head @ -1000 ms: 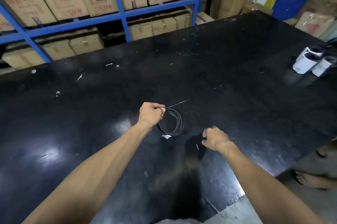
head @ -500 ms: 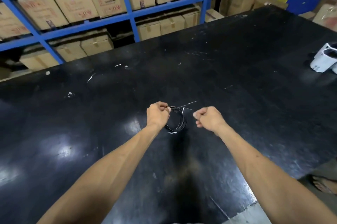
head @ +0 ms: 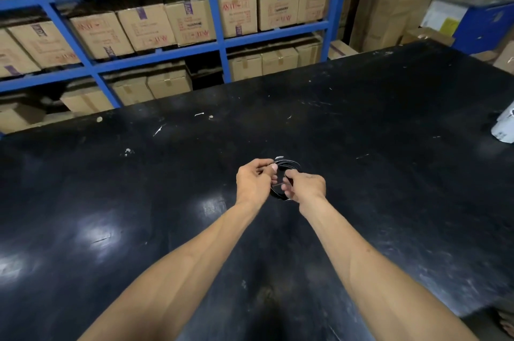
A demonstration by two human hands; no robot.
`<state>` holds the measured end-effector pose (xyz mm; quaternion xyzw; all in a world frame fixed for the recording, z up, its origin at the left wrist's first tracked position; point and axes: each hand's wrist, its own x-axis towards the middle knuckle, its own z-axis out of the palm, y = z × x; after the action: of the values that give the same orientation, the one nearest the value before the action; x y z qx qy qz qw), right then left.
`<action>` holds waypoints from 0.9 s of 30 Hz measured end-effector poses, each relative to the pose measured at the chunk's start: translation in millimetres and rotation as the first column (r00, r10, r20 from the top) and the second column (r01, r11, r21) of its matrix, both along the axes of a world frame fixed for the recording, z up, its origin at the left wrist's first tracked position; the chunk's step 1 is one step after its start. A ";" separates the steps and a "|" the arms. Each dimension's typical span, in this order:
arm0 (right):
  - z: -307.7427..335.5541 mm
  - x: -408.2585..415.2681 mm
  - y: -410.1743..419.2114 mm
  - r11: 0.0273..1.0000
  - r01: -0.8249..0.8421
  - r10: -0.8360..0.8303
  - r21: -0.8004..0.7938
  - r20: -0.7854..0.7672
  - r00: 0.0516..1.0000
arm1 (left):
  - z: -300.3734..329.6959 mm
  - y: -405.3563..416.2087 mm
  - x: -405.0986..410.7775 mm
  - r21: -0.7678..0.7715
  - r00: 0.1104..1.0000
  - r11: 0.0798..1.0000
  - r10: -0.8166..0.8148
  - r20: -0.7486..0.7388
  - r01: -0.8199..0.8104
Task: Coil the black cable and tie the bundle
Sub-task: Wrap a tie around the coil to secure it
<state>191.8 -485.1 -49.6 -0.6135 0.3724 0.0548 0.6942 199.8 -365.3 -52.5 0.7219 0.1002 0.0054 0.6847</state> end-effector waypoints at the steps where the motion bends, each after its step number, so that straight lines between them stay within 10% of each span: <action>1: 3.3 0.3 1.4 0.994 0.037 -0.040 0.104 0.019 0.999 | 1.1 -0.1 -0.5 -0.015 1.000 1.000 -0.005 -0.004 0.005; 15: 30.7 -3.1 -2.0 0.863 -0.117 0.073 0.491 0.109 0.991 | 14.9 5.1 10.3 -0.038 0.993 0.999 -0.030 -0.118 0.026; 18: 35.1 -7.0 -0.4 0.972 -0.193 0.212 -0.136 0.142 0.967 | 13.3 2.7 8.4 -0.007 0.992 1.000 -0.003 -0.125 0.002; 20: 38.2 -10.3 0.6 0.840 -0.175 0.322 -0.514 0.211 0.923 | 12.9 -0.4 6.6 0.013 0.993 1.000 -0.019 -0.121 0.020; 27: 50.3 -8.4 -8.4 0.432 -0.359 0.694 -0.827 0.051 0.718 | 20.0 7.2 7.6 0.022 0.993 0.995 -0.098 -0.059 0.099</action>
<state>183.5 -493.5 0.8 -0.9306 -0.0031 -0.0120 0.3659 207.4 -358.1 -32.4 0.7341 0.0840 -0.0480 0.6721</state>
